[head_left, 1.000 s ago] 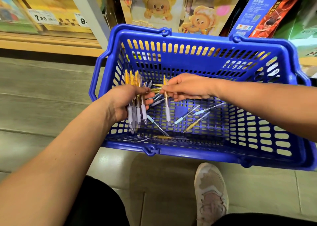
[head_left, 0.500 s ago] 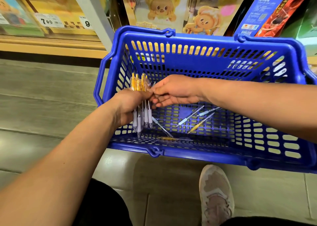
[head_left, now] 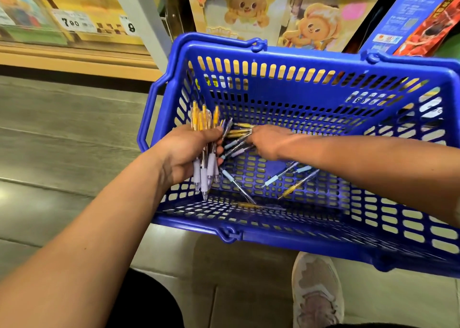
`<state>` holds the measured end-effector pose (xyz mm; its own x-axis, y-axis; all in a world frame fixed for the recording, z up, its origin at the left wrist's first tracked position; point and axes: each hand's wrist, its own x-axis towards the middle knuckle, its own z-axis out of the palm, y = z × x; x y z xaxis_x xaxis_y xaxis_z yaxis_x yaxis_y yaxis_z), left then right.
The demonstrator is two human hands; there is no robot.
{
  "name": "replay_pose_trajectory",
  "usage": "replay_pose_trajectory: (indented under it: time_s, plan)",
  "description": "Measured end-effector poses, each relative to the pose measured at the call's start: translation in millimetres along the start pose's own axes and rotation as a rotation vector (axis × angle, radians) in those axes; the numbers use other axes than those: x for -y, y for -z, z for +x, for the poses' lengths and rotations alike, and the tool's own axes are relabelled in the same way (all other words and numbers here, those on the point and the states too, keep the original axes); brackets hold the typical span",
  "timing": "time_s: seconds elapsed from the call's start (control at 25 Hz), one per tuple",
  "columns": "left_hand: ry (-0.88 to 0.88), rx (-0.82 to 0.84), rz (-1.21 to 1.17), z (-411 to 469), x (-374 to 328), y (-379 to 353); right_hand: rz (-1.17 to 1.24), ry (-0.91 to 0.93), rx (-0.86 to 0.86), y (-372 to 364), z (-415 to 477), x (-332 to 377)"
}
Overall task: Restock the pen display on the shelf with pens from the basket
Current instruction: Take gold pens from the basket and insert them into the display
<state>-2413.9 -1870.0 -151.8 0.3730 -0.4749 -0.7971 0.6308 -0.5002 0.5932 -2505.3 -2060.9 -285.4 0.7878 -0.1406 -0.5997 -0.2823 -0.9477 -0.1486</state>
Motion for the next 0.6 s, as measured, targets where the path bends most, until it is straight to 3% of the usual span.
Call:
replay_pose_trajectory:
  time_s: [0.12,0.28,0.44,0.6]
  plan:
    - [0.04,0.002,0.019,5.0,-0.1,0.3,-0.256,0.103,-0.074,-15.6,9.2,-7.1]
    - [0.063,-0.002,-0.003,7.4,0.1,-0.4,-0.183,0.132,-0.024,-13.0,12.8,-22.6]
    - [0.05,-0.016,-0.024,12.3,1.1,-4.4,0.302,0.128,0.011,13.1,-3.6,-45.5]
    - [-0.008,-0.062,-0.027,15.4,4.7,-15.0,0.776,0.101,-0.125,43.4,-39.5,-46.5]
